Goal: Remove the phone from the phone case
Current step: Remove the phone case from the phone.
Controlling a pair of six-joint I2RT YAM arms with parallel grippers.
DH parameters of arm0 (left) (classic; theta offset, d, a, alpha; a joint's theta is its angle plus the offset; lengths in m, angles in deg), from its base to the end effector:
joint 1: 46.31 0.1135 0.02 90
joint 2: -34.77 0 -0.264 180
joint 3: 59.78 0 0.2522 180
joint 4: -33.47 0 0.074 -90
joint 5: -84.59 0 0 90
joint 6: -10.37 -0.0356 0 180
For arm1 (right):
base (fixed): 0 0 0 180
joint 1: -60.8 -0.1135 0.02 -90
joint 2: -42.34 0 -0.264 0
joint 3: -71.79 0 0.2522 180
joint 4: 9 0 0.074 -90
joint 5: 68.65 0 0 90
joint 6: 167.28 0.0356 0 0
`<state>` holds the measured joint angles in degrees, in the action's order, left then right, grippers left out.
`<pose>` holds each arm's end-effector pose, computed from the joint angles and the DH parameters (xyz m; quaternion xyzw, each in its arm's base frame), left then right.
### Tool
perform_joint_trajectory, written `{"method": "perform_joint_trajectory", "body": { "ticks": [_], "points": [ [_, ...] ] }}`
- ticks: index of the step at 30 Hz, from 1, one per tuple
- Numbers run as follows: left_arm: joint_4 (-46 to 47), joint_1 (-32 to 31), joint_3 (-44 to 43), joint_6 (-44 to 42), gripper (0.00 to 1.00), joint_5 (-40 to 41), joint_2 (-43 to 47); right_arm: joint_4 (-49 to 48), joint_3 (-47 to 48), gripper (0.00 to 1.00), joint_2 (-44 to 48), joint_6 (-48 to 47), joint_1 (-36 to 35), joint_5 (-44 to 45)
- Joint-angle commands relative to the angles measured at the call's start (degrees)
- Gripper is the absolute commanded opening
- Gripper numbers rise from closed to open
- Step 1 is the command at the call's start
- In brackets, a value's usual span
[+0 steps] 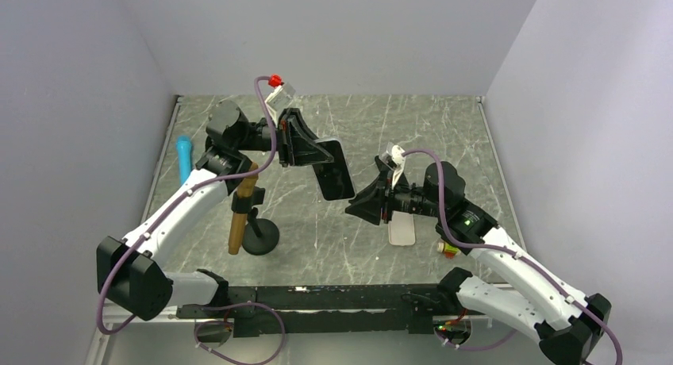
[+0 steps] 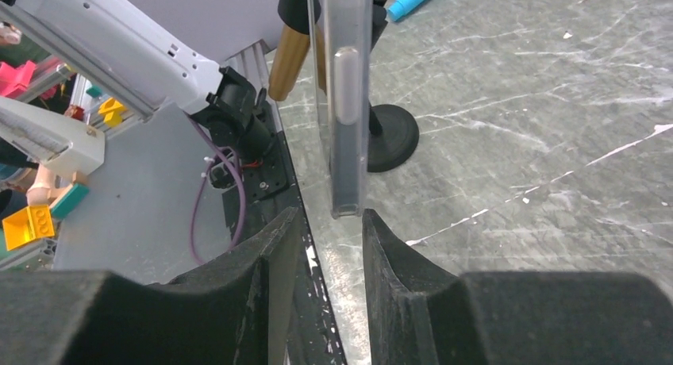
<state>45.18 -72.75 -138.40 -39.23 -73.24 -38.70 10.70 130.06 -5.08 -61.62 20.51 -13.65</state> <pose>0.2358 -0.1541 0.4146 0.3847 0.5452 -0.6446 0.3732 0.1325 0.1391 0.3395 -0.3456 0.6660 0.4927 0.4407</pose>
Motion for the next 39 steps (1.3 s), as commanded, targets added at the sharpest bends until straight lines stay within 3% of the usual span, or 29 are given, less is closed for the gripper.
{"method": "perform_joint_trajectory", "body": {
  "ticks": [1,7,10,15,17,19,23,26,29,34,39],
  "points": [
    [6.5,0.0,-0.3,1.8,0.0,-1.5,-0.1,-0.4,3.6,0.38,-0.3,-1.2,1.0,-0.4],
    [13.3,-0.1,0.4,6.9,0.0,-3.3,-0.2,0.0,5.2,0.37,-2.3,-1.5,1.7,-1.3],
    [9.8,-0.5,-0.3,4.2,0.0,-3.5,0.1,-1.3,5.7,0.36,-2.6,-0.9,2.1,-3.1],
    [12.5,-0.8,-0.4,6.7,0.0,-5.1,-0.1,-0.1,6.2,0.22,-3.6,-5.1,2.1,-7.4],
    [8.0,-1.4,-2.3,5.5,0.0,-7.2,-0.8,-0.4,6.0,0.16,-4.1,-7.7,2.1,-9.7],
    [3.8,-2.3,-3.7,2.8,0.0,-8.5,-0.6,1.5,7.3,0.0,-5.3,-11.9,2.1,-10.8],
    [-13.9,-6.1,-8.5,-6.0,0.0,-10.4,-0.6,5.5,10.7,0.0,-8.5,-21.1,2.2,-11.6],
    [-17.5,-8.3,-9.7,-4.8,0.0,-10.4,0.2,6.5,12.8,0.0,-10.6,-27.0,2.2,-12.1],
    [-14.2,-9.6,-8.5,2.4,0.0,-9.3,0.5,7.0,15.4,0.0,-11.4,-32.1,1.8,-11.9],
    [1.0,-12.4,-3.7,17.5,0.0,-7.3,-0.5,2.7,17.4,0.0,-10.2,-35.2,1.1,-6.9],
    [6.5,-15.7,-3.9,23.4,0.0,-5.8,-2.8,3.2,19.8,0.0,-9.2,-39.0,0.9,-4.8]
  ]
}}
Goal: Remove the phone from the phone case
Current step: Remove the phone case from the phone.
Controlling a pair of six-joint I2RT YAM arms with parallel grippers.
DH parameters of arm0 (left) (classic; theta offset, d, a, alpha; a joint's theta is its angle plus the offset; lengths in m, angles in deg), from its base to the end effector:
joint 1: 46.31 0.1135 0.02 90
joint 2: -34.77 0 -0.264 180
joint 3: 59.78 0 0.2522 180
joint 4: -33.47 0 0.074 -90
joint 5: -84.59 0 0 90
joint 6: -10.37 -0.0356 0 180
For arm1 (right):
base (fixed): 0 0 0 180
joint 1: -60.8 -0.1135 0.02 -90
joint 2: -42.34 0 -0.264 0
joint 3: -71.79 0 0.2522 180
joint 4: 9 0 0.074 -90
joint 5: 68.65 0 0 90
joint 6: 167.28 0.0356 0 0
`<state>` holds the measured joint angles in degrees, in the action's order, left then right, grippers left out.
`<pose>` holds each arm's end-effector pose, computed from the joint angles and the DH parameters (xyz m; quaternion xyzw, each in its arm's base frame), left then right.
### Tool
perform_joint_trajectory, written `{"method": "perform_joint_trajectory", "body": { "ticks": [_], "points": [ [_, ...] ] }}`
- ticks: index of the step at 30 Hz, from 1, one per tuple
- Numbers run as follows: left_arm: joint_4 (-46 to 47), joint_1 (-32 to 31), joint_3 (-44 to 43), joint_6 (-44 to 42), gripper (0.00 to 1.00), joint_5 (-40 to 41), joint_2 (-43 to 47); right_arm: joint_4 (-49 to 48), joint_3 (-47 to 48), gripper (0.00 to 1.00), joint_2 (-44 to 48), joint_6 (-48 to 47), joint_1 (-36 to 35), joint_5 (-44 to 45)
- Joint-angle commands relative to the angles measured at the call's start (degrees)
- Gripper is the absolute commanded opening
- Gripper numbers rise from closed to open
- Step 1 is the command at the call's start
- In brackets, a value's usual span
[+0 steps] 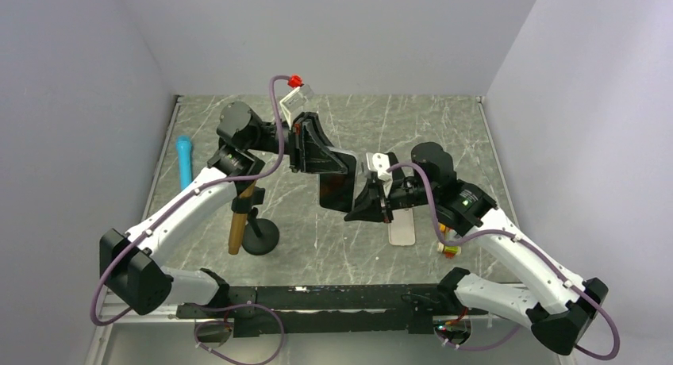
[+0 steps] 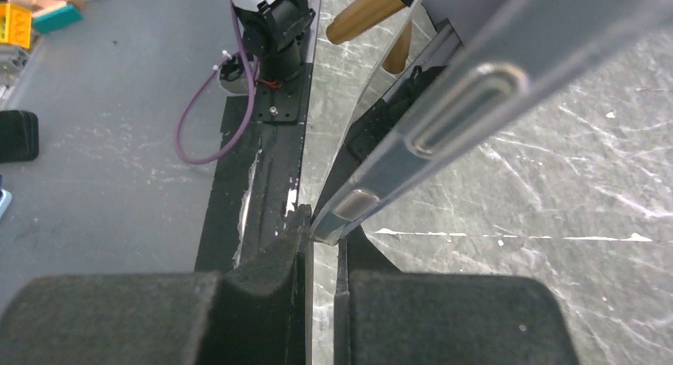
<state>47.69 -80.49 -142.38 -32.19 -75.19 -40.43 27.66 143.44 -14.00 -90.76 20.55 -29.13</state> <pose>0.2153 -0.1866 0.4330 0.4168 0.5125 -0.6867 0.3035 0.1402 0.1547 0.3646 -0.5521 0.5577 0.4607 0.4147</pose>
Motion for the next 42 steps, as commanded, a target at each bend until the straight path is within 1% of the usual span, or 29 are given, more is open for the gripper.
{"method": "perform_joint_trajectory", "body": {
  "ticks": [1,5,10,14,17,22,25,27,29,31,34,35,37,39,40,42],
  "points": [
    [3.4,-8.4,-0.2,16.4,0.0,-3.6,-1.5,-12.3,7.7,0.0,-0.4,-11.4,0.8,11.2],
    [4.0,-10.0,-0.9,17.5,0.0,-3.1,-3.4,-9.9,10.5,0.0,0.9,-14.5,0.5,13.2],
    [4.2,-10.4,-1.7,18.6,0.0,-2.2,-4.8,-8.2,12.6,0.0,2.4,-17.4,0.4,16.6],
    [1.4,-11.2,-2.1,17.4,0.0,-1.1,-4.9,-8.5,11.8,0.0,3.1,-18.9,-0.4,20.8],
    [2.9,-11.9,-2.0,18.9,0.0,-0.9,-5.3,-8.8,11.4,0.0,3.4,-19.7,-1.3,23.1],
    [6.7,-13.0,-2.5,22.6,0.0,-0.9,-7.4,-6.8,14.5,0.0,0.7,-23.2,-4.9,25.9],
    [7.5,-13.5,-2.5,23.1,0.0,-1.0,-8.0,-5.1,16.9,0.0,-1.5,-25.9,-10.1,31.7],
    [7.6,-13.5,-2.0,23.1,0.0,-0.9,-8.0,-4.9,17.7,0.0,-2.5,-26.5,-11.8,34.1],
    [6.1,-13.5,-1.7,21.6,0.0,-0.6,-7.4,-7.6,17.1,0.0,-2.6,-25.2,-12.0,36.5],
    [1.6,-13.5,-2.0,18.0,0.0,0.0,-6.4,-11.9,14.5,0.0,-1.5,-22.9,-12.0,40.4],
    [-5.8,-13.1,-3.3,12.3,0.0,1.5,-4.3,-21.2,6.6,0.0,1.3,-18.3,-11.8,49.2],
    [-8.3,-12.7,-3.7,10.0,0.0,2.7,-3.1,-22.5,4.6,0.0,2.1,-16.4,-11.9,52.6],
    [-13.9,-11.6,-4.8,5.0,0.0,5.8,-1.0,-22.6,0.9,0.0,3.8,-11.7,-11.6,56.3],
    [-20.5,-10.0,-6.0,-0.7,0.0,9.8,1.3,-25.1,-4.3,0.0,6.5,-4.5,-11.4,60.5],
    [-21.0,-9.0,-5.7,-2.2,0.0,11.7,2.6,-26.4,-7.3,0.0,8.8,-1.2,-11.2,62.7],
    [-17.5,-5.5,-1.7,-1.2,0.0,16.1,5.8,-27.9,-12.9,0.0,11.8,5.6,-10.7,66.0]
  ]
}}
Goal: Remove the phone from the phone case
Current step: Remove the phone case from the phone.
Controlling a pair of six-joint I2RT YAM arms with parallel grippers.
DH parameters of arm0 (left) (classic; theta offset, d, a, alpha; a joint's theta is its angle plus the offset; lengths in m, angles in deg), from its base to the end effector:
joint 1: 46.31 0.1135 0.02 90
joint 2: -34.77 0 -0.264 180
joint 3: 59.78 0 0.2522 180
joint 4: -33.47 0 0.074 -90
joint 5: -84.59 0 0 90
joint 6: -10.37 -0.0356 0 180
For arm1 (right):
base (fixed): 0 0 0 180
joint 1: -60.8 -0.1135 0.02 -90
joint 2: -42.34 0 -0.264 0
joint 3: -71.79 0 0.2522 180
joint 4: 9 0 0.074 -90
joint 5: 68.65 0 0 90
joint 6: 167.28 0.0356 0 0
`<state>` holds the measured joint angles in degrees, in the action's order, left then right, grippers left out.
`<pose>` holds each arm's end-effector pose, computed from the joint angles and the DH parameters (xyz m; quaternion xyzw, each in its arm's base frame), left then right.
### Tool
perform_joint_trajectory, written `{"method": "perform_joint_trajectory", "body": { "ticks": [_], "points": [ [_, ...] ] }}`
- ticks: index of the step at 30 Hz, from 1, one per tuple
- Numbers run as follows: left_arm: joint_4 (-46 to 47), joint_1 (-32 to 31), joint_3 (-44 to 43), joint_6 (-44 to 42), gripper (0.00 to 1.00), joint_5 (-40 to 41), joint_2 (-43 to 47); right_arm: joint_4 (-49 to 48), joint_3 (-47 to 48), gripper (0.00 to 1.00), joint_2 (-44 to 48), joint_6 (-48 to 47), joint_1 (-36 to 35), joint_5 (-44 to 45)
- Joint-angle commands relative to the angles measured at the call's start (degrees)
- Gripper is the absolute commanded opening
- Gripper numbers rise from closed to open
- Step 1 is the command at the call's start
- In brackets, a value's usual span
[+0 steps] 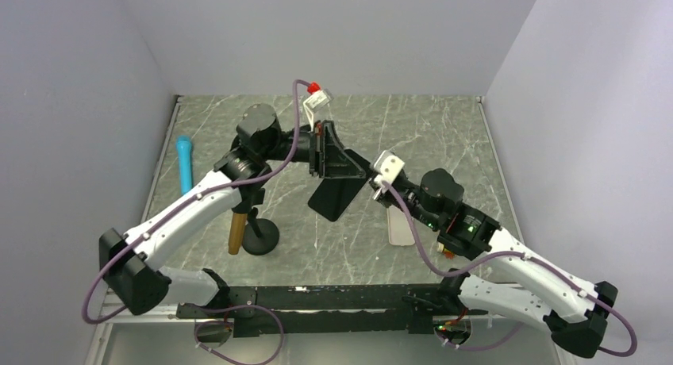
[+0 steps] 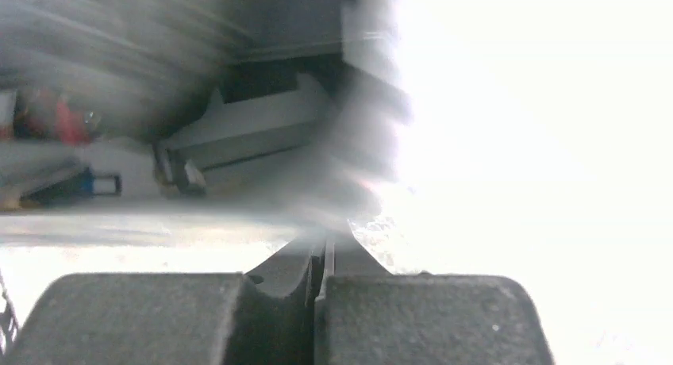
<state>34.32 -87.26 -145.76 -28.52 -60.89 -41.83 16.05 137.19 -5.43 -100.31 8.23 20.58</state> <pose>0.2076 -0.2190 0.4281 0.3055 0.5969 -0.6960 0.2567 0.1161 0.1524 0.3712 -0.4640 0.5910 0.1731 0.6368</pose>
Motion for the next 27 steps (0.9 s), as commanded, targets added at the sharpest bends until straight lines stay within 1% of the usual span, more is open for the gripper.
{"method": "perform_joint_trajectory", "body": {
  "ticks": [1,4,7,9,10,13,16,18,22,24,27],
  "points": [
    [-0.5,3.1,4.5,-2.3,0.0,3.7,8.9,-15.7,-8.8,0.07,4.3,19.3,1.9,17.2],
    [9.6,7.5,12.2,2.8,0.0,10.5,14.9,-12.3,-11.7,0.41,5.3,32.5,3.0,16.7],
    [14.8,8.5,18.5,4.2,0.0,19.1,19.6,-13.5,-13.9,0.73,4.3,43.7,3.6,10.2],
    [19.6,8.5,21.8,6.2,0.0,23.9,21.6,-18.4,-15.7,0.9,3.4,49.6,3.7,3.7],
    [22.5,8.5,23.4,7.4,0.0,26.0,22.3,-22.0,-17.5,0.95,3.2,52.6,3.7,0.3],
    [31.3,8.6,27.0,11.3,0.0,30.3,23.0,-38.4,-22.9,0.99,2.8,61.0,3.7,-8.0],
    [40.0,8.6,29.0,15.7,0.0,32.0,21.9,-56.9,-25.8,0.98,-0.6,67.9,3.2,-15.2],
    [45.0,8.6,29.3,18.1,0.0,31.9,20.6,-65.3,-25.6,0.95,-3.5,69.2,2.0,-17.4],
    [48.8,8.6,29.1,20.5,0.0,32.0,19.1,-71.8,-24.5,0.84,-6.7,69.6,-0.1,-14.9],
    [50.6,8.6,29.6,21.6,0.0,32.6,18.8,-73.4,-23.9,0.79,-8.1,69.6,-0.4,-15.7],
    [51.2,8.6,30.1,21.5,0.0,34.0,19.0,-76.6,-24.0,0.76,-9.4,69.7,-1.0,-17.0]
  ]
}}
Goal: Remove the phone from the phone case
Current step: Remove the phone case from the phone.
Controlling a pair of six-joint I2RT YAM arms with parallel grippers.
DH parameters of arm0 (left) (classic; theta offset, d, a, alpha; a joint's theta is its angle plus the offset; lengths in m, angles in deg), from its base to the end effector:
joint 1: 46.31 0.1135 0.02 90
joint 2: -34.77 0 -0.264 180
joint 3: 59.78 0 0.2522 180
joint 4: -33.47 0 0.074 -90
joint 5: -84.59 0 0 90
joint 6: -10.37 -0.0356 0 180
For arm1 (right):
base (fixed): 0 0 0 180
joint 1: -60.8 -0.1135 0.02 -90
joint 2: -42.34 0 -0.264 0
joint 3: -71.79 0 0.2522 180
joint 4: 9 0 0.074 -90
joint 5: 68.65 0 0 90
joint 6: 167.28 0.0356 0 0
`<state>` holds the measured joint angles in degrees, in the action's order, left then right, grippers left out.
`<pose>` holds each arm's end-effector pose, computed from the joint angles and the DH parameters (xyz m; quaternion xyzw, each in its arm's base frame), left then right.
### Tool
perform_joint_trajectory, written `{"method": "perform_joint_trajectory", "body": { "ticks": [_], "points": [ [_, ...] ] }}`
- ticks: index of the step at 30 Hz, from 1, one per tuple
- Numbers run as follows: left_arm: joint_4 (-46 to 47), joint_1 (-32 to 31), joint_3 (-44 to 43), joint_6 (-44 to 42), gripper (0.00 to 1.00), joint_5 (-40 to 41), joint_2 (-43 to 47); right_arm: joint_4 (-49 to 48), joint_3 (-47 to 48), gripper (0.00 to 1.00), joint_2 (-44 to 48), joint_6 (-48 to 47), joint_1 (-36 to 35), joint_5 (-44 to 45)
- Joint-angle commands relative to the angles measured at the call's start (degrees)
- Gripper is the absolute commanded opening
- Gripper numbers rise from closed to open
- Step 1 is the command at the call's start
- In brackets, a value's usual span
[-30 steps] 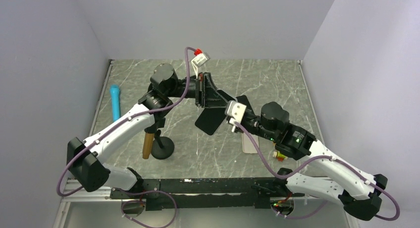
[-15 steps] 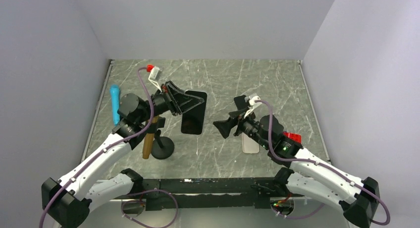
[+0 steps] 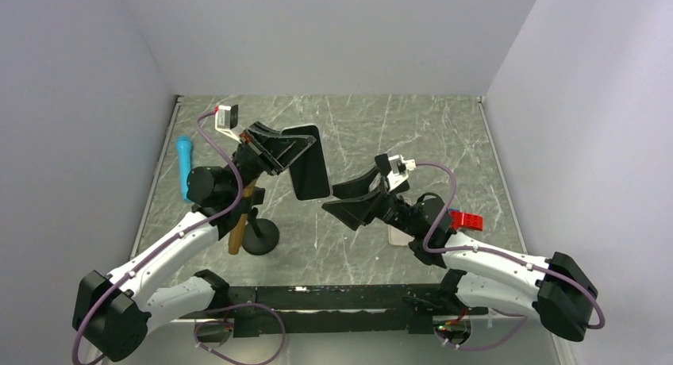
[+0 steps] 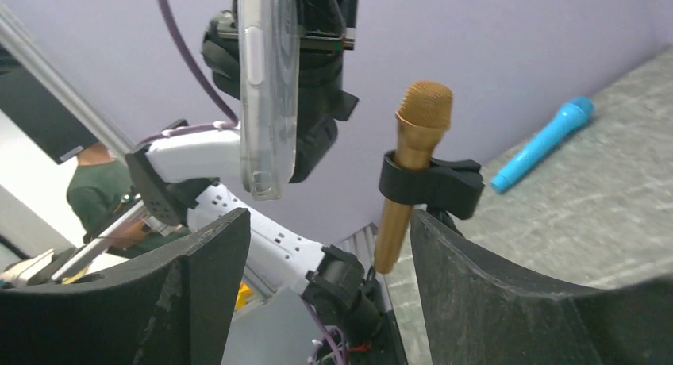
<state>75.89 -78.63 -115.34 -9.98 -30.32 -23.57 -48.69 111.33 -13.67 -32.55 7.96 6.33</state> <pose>0.1738 -0.1277 0.3938 0.0520 0.4561 -0.7444 0.4850 0.1218 0.1760 0.3036 -0.1474 0.5365 0.6701 0.4913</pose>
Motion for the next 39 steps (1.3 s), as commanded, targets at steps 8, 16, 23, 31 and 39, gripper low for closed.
{"method": "perform_joint_trajectory", "body": {
  "ticks": [8,16,23,31,39],
  "points": [
    [15.3,0.0,0.1,8.1,0.0,6.2,-1.3,-9.9,5.6,0.72,-4.0,-2.4,-2.8,-4.5],
    [29.8,0.1,1.5,19.1,0.0,8.0,-8.0,-11.5,10.0,0.67,-8.4,-7.2,-3.2,-7.9],
    [30.7,0.1,1.6,20.9,0.0,6.7,-8.3,-2.0,12.7,0.56,-6.1,-10.8,-3.2,-2.2],
    [19.8,0.1,3.3,12.1,0.0,3.7,-2.7,9.7,16.1,0.54,-3.5,-14.8,-3.2,1.2],
    [-8.9,-0.3,-1.4,-7.6,0.0,-0.4,5.8,33.6,28.7,0.59,-4.1,-17.6,-3.2,6.5]
  ]
}}
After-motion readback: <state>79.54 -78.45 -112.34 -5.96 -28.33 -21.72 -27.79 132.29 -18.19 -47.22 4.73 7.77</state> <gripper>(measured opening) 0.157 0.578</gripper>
